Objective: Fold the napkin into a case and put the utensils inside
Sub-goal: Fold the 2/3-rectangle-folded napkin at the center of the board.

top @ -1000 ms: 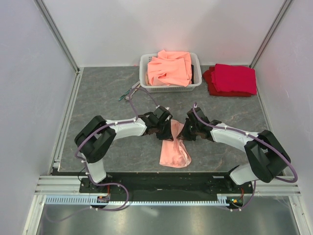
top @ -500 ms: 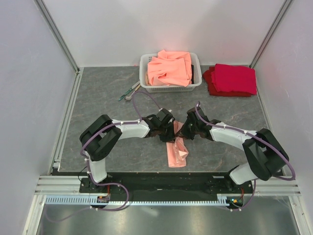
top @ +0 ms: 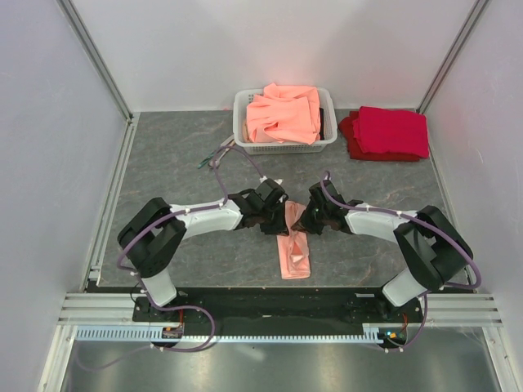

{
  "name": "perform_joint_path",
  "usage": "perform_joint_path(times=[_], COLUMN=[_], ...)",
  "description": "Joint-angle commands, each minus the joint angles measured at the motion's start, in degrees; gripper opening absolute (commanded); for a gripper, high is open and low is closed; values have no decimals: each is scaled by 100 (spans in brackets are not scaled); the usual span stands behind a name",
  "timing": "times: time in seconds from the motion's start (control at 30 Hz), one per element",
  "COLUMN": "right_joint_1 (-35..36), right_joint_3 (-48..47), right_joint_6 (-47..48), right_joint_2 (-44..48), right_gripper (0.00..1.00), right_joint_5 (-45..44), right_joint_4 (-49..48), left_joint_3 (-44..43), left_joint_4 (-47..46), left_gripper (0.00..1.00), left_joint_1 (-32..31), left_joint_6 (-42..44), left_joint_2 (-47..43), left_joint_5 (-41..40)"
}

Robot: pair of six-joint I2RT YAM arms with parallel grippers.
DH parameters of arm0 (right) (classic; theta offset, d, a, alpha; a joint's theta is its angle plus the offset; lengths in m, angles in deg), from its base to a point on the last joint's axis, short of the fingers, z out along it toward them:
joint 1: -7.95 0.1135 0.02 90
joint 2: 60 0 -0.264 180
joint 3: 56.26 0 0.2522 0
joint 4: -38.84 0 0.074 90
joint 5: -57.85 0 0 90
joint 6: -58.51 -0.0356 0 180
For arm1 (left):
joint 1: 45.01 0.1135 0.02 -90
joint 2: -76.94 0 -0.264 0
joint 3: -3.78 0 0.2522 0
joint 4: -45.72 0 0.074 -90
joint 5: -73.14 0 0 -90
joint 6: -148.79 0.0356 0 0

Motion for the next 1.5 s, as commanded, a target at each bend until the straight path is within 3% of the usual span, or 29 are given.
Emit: perform_joint_path(times=[0.0,0.23,0.53,0.7,0.87,1.07,1.47], right_joint_1=[30,232,461,531,548,618,1408], right_joint_3=[-161,-442,-609,-741,-829,-1013,-2005], right_joint_6=[503,978,1154,1540,1874,2436,3210], right_joint_2=[169,73,-155,-332,-455,-235,-595], right_gripper=[0,0,1,10,13,29,35], right_joint_5=[-204,-265,-335,-388,-318,-327,-1460], right_joint_4=[160,380,380,432,547,757,1627], left_joint_3=[97,-122,-237,-88,36,-8,-359], left_joint_4=[282,230,150,185,509,660,590], left_gripper=[5,4,4,4,4,4,4], left_joint_1=[19,54,54,54,63,273,1231], left_joint_6=[440,379,326,352,396,510,756], left_joint_2=[-252,346,391,93,-320,-594,-463], left_joint_5=[-504,-259,-240,-302,-592,-540,-276])
